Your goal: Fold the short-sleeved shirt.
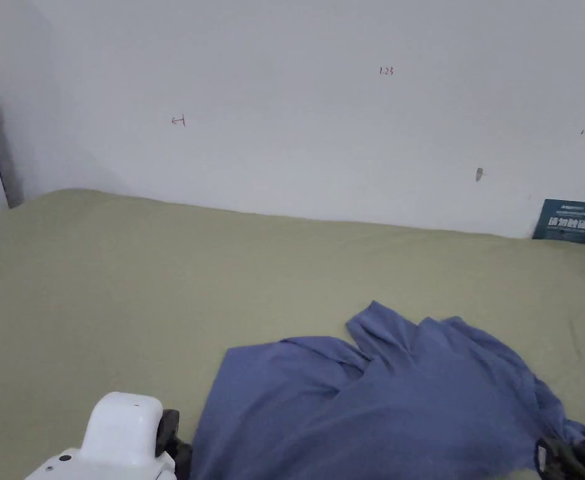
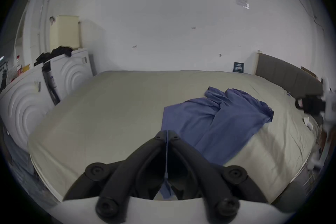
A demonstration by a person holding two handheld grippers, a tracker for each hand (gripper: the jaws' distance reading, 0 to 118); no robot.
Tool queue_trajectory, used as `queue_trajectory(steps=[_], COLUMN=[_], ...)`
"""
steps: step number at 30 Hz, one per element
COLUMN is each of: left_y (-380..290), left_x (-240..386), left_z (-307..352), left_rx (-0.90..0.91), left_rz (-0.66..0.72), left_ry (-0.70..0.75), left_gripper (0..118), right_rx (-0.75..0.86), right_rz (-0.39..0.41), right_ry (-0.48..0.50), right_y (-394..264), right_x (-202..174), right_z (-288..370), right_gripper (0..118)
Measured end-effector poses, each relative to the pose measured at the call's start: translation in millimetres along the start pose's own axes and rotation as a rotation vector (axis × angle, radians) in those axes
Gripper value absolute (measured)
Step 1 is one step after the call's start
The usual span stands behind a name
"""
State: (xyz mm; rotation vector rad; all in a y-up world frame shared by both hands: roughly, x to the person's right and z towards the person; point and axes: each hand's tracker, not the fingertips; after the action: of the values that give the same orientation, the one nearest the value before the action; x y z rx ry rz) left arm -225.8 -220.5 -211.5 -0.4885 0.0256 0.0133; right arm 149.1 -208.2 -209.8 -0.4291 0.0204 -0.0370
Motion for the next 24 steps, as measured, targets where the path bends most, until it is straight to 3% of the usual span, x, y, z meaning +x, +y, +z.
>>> queue_trajectory(steps=[5,8,13,14,15,16,17,20,24], left_y=[-43,-66,-74,-69,-69,-69,-69,-75,-79], left_x=[-4,-10,-2,1,2,2,2,5,12], left_z=[25,26,12,6,0,-11,-21,-55,-74], left_rx=[-0.064,-0.123,-0.172,-0.181,-0.185,-0.188,-0.226,-0.31,-0.339], left_rz=[0.009,0.008,0.025,0.036,0.049,0.07,0.089,0.066,0.064], left_ry=[0.072,0.062,0.016,0.003,-0.008,-0.057,-0.069,-0.056,-0.014], left_gripper=[0,0,1,6,21,46,53,59,55], right_rx=[-0.097,-0.106,-0.118,-0.119,-0.12,-0.12,-0.122,-0.133,-0.13], right_rz=[0.019,0.057,0.038,0.042,0.044,0.044,0.039,0.028,0.037], right_ry=[0.137,0.151,0.175,0.177,0.181,0.189,0.193,0.196,0.191], right_y=[-35,-44,-43,-42,-41,-40,-39,-34,-28], right_x=[-22,-31,-30,-29,-27,-26,-23,-16,-11], right_z=[24,27,24,23,23,24,24,23,18], right_gripper=[1,1,1,2,2,2,2,2,2])
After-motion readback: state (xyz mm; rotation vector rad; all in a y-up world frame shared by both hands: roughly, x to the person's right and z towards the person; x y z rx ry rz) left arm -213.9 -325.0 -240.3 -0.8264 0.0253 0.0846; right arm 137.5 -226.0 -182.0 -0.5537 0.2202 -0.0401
